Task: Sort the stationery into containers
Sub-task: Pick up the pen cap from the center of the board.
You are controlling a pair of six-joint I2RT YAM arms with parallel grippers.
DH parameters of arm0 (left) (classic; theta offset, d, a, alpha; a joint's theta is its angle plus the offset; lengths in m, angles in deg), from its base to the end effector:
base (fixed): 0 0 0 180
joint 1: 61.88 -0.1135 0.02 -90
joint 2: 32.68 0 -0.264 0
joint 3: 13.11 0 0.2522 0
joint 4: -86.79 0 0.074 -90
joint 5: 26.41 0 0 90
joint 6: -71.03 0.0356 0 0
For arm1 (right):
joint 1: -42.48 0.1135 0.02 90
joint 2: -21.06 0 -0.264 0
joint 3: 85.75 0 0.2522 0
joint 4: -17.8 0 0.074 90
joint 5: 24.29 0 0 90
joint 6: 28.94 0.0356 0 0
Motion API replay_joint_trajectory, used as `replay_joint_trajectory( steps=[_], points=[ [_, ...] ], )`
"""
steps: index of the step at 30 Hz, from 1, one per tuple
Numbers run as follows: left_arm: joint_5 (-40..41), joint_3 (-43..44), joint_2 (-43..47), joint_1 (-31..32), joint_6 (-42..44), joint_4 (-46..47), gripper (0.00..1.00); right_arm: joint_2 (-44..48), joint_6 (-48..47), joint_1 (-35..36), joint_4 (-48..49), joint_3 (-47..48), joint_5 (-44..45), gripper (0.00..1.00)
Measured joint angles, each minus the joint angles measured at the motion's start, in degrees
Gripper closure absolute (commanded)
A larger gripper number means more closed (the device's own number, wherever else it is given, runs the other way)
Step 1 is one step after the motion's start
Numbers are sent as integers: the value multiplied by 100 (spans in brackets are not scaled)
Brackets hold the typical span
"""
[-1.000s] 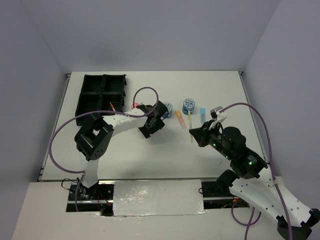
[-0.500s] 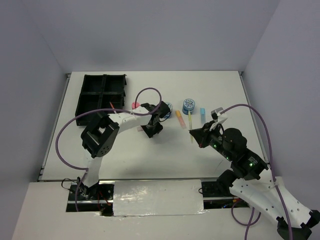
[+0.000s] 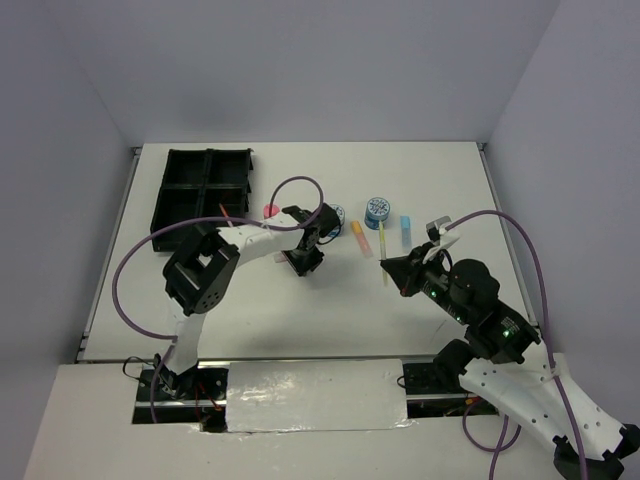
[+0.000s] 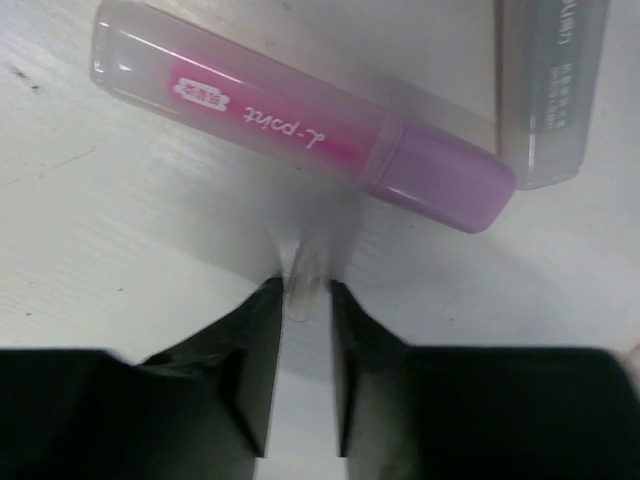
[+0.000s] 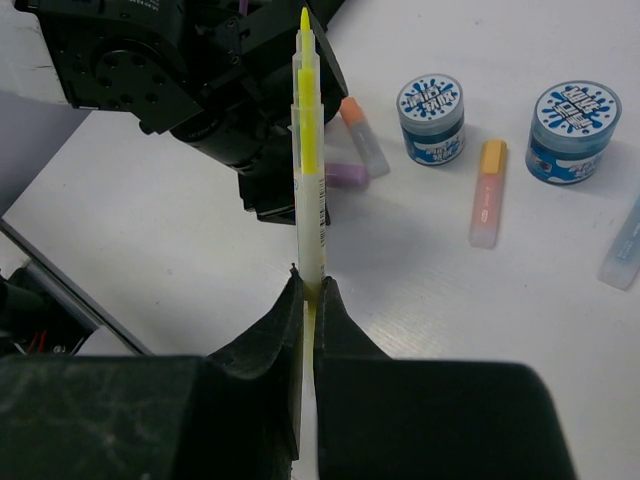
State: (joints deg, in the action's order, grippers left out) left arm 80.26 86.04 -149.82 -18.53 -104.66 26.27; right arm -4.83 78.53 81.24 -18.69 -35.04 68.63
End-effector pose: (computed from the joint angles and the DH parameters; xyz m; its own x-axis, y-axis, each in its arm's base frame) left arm 0.2992 -0.2684 0.1646 -0.6679 -0.6832 -0.2953 -0.6643 0.7261 -0.1775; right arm 0.0937 0.0729 0.3125 -0.3265 0.1224 -0.9372 -0.5119 0.8107 0.2842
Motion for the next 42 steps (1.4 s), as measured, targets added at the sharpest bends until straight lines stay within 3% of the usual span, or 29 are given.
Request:
replay_joint_trajectory(
  steps=[2, 7, 9, 16, 22, 25, 31, 38, 42],
  points=[
    [-4, -57, 26, 0, 39, 44, 77, 7, -7, 0, 2, -2, -11, 100],
    [-15, -262, 157, 0, 149, 240, 87, 68, -24, -2, 0, -2, -7, 100],
    [-22, -358, 221, 0, 170, 345, 100, 96, -37, 0, 0, -2, 0, 100],
    [26, -717, 479, 59, 323, 708, 100, 90, -59, -2, 0, 0, 31, 100],
    [356, -1084, 929, 490, 658, 682, 100, 92, -31, 0, 133, -37, -66, 100],
    [570, -1331, 1648, 752, 955, 852, 100, 168, 61, -2, 234, -96, -127, 100],
    [686, -2146, 3840, 898, 1965, 2050, 100, 269, 398, -2, 634, -223, -570, 100],
    [531, -3526, 6955, 831, 3379, 3755, 100, -420, 1655, 326, 2787, -1429, -2000, 100],
    [382, -3528, 7750, 756, 3853, 4347, 100, -1519, 2090, 1246, 3851, -1569, -2177, 100]
  ],
)
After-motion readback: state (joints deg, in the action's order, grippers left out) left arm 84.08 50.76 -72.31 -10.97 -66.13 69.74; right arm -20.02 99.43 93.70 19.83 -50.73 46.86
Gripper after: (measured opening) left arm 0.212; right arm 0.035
